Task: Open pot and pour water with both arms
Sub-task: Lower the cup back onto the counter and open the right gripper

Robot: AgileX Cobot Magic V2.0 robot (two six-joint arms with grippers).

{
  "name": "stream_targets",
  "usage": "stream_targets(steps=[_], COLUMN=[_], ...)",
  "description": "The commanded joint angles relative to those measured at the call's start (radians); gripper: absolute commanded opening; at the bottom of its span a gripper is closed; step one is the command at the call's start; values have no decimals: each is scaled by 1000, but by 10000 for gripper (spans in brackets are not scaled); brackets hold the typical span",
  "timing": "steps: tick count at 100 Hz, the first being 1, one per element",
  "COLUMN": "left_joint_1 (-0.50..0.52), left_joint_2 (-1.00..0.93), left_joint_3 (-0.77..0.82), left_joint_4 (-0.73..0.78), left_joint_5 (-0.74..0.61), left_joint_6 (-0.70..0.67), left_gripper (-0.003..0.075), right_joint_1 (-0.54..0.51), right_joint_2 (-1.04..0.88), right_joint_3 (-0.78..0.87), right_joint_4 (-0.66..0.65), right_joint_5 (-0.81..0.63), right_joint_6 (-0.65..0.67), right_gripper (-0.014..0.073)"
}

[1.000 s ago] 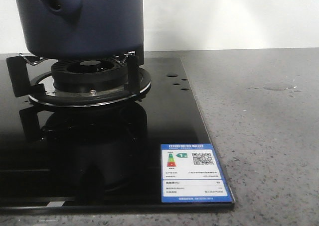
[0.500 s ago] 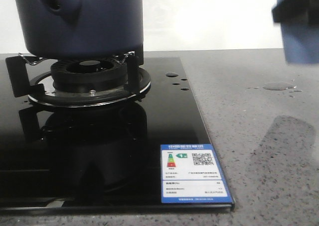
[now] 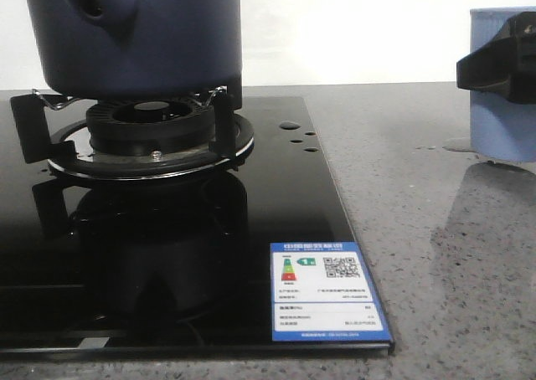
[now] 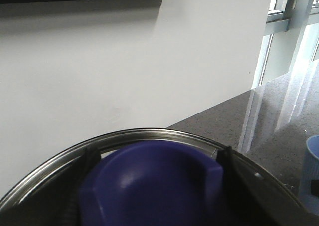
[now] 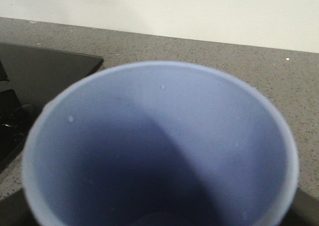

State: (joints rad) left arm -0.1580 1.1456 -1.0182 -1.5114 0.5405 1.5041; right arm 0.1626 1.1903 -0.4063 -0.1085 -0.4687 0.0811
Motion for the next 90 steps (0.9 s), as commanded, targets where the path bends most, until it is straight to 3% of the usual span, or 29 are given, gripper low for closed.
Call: stream_targets(steps=[1, 10, 44, 68, 75, 87, 90], left_joint_1=[-8, -8, -19, -94, -97, -97, -97], left_joint_2=[-22, -22, -3, 97, 126, 166, 171], left_joint_3=[-36, -36, -36, -40, -40, -40, -40], left_joint_4=[-62, -64, -104, -224, -241, -278, -282], left_joint_5=[14, 20, 24, 20, 20, 11, 11], left_joint_6=[-7, -7, 11, 198, 205, 217, 217], left_gripper=[250, 250, 250, 250, 250, 250, 250], right_joint_1=[-5, -5, -5, -5, -5, -5, -5], right_joint_2=[-15, -20, -167, -297, -338, -430, -443], right_joint_3=[-21, -21, -65, -161, -179, -191, -192], right_joint_4=[14, 14, 14, 10, 10, 6, 7], right_joint_5=[-93, -93, -150, -72, -53, -3, 2], right_joint_6=[1, 1, 1, 1, 1, 1, 1], right_gripper=[592, 631, 632, 606, 470, -71, -60])
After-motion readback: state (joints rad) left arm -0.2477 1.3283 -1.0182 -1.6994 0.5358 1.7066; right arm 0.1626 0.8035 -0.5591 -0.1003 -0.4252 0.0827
